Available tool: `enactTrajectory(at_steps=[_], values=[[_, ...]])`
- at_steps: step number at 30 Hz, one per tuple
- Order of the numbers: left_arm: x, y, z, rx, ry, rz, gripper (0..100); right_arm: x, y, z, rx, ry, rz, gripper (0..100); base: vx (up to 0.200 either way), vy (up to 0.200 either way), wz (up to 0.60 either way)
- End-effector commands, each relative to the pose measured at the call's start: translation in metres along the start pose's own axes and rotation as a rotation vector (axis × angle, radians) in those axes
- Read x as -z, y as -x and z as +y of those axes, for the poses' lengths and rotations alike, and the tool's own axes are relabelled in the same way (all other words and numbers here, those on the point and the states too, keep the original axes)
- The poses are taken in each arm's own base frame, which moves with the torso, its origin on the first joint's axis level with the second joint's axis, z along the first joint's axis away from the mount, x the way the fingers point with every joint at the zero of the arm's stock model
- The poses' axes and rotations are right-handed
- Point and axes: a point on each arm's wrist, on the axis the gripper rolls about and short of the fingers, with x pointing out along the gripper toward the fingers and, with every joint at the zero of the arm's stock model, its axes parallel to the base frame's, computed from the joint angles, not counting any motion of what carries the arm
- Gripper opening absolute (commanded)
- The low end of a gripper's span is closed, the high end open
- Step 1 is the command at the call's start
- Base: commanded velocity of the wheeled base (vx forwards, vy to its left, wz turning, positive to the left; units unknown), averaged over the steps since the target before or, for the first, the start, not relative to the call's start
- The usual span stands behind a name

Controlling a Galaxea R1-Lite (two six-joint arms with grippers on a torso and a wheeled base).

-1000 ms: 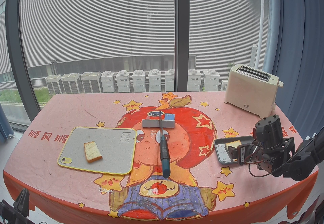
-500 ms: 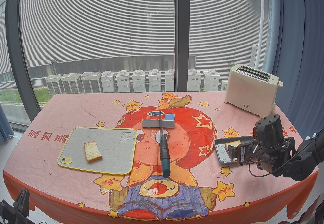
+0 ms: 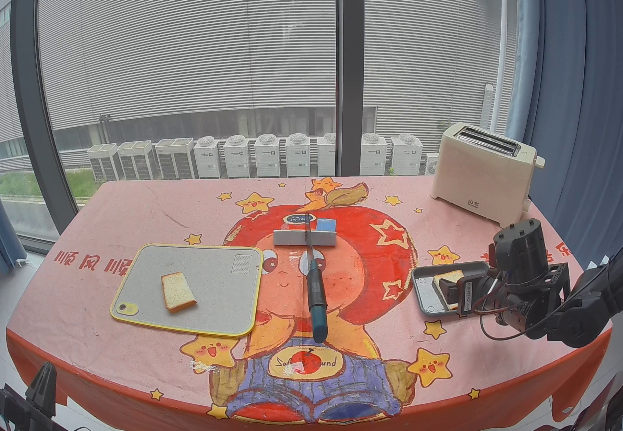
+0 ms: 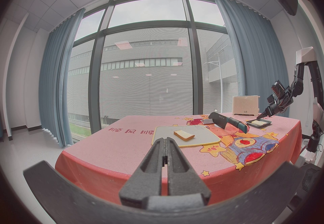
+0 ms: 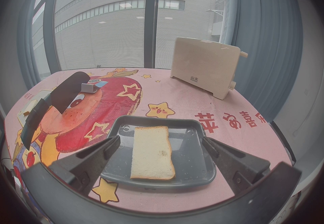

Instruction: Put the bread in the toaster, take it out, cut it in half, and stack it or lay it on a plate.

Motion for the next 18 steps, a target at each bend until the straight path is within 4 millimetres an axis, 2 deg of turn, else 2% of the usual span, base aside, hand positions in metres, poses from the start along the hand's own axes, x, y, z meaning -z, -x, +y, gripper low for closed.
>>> enactTrajectory(at_steps=[1,18], values=[[0.005,-0.001,0.000,0.002,0.000,0.008,0,-0.004,0.004,-0.003,-0.001,-0.013,-0.019,100,0.000,0.000,0.00],[0.005,-0.001,0.000,0.002,0.000,0.010,0,-0.017,0.020,-0.016,-0.047,-0.027,-0.073,100,0.000,0.000,0.00]])
